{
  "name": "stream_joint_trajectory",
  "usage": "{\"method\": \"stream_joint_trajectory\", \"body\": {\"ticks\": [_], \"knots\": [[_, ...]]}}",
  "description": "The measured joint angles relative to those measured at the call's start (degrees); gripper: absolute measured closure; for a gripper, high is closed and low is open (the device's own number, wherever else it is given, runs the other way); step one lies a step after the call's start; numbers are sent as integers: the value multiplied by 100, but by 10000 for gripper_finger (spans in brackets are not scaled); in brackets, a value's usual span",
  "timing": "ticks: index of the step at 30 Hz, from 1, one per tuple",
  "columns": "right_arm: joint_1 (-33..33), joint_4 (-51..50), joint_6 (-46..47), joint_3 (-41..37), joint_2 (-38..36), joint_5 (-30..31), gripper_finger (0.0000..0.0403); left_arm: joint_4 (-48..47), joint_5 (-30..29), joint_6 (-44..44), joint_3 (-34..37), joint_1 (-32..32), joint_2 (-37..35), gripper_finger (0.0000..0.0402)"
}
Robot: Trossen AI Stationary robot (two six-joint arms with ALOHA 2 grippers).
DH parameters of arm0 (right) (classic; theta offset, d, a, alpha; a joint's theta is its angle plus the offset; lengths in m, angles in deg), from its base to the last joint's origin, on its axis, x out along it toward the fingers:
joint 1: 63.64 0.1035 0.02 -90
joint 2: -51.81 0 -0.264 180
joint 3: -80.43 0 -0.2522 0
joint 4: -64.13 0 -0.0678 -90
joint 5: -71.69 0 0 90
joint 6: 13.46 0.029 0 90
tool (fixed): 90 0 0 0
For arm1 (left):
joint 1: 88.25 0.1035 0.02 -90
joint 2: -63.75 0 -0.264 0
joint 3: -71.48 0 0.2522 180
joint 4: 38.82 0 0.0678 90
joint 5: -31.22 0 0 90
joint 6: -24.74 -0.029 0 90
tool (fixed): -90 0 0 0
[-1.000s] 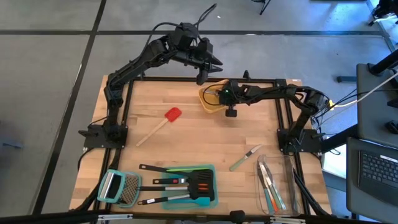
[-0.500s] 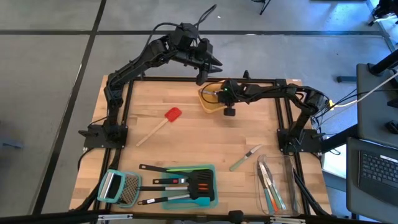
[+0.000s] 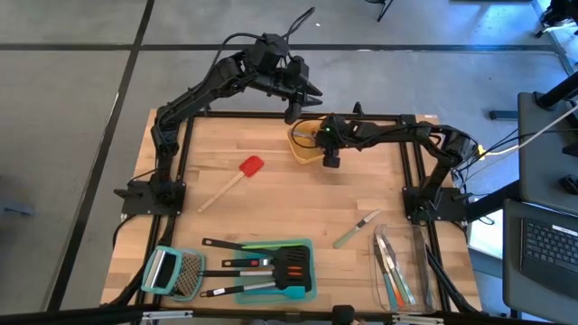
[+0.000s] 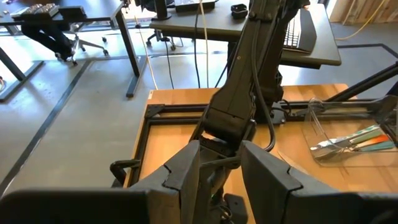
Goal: Pick & Place Kitchen Items
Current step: Put the red spatula into the blue bin
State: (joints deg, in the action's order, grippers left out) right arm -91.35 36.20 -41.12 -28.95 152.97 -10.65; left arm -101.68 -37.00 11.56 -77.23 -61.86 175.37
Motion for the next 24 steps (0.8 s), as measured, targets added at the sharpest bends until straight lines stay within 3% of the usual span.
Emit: {"method": "stream_joint_trajectory", "body": {"ticks": [5,17,24], "knots": [[77,152,-6,18,-15,221,214,-4,-2,1,0,0,0,290],[185,-825,21,1013,-24,461,210,-304,5,-17,0,-2,0,290],[389,-1634,22,1561,-26,16,210,-647,28,-61,0,-12,-2,290]]}}
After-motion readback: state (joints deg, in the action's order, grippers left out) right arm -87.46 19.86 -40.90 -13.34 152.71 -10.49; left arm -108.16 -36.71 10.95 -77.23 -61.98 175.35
